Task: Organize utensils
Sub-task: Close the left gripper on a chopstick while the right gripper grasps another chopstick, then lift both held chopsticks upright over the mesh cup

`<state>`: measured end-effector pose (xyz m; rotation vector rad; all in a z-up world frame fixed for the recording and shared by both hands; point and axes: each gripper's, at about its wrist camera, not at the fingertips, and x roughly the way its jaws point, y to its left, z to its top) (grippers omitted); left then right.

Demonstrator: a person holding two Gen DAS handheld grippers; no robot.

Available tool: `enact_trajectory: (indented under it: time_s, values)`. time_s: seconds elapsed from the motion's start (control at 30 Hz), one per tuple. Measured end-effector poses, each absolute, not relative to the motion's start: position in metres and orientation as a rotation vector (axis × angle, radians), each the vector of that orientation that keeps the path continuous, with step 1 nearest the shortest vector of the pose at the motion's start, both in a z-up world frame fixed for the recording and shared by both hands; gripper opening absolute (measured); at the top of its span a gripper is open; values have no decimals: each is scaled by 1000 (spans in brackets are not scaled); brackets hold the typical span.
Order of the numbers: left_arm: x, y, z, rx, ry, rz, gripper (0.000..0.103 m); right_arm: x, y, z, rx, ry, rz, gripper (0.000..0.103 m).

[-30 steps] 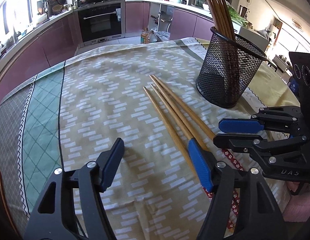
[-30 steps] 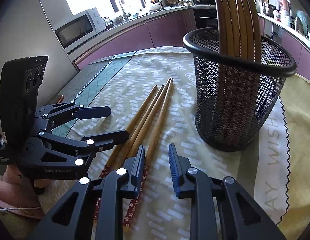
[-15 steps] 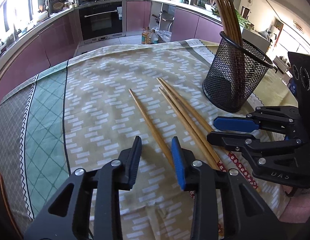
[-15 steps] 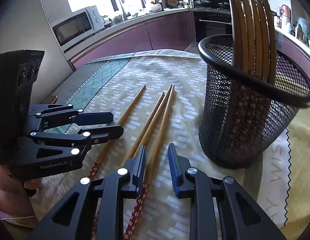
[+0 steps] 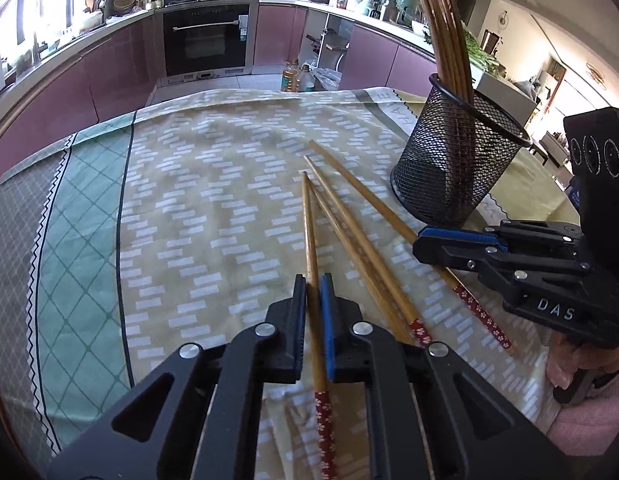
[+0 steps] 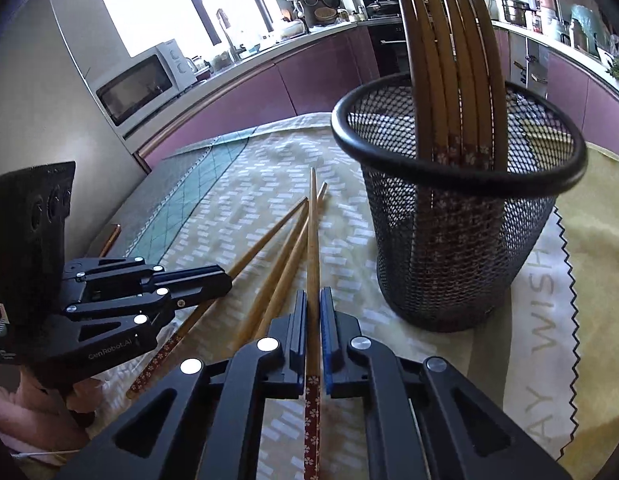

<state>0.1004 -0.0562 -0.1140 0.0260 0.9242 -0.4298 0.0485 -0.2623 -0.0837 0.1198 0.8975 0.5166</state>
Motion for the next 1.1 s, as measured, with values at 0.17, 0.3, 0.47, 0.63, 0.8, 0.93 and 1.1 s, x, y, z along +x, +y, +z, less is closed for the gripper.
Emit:
enact_trajectory:
  time_s: [0.17,0.3,0.47,0.63,0.8,0.93,1.1]
  values:
    - [91,-56,-108,24,910,-450,8,44,-252,-81,82,907,561,6]
    - [88,-58,-110,44,924,-460,8,44,-247,-86,59,931,572,6]
    - [92,-62,-116,66,952,-486,8,47,-240,-89,31,952,573,7]
    - [101,-64,-117,80,958,-503,15,53,-234,-91,18,952,568,7]
    - [109,-70,-117,96,951,-500,16,59,-235,-91,17,946,569,7]
    - [112,-72,-117,94,948,-478,8,59,-237,-91,30,939,571,6]
    - [112,-71,-112,69,941,-484,7,52,-243,-80,38,902,579,6]
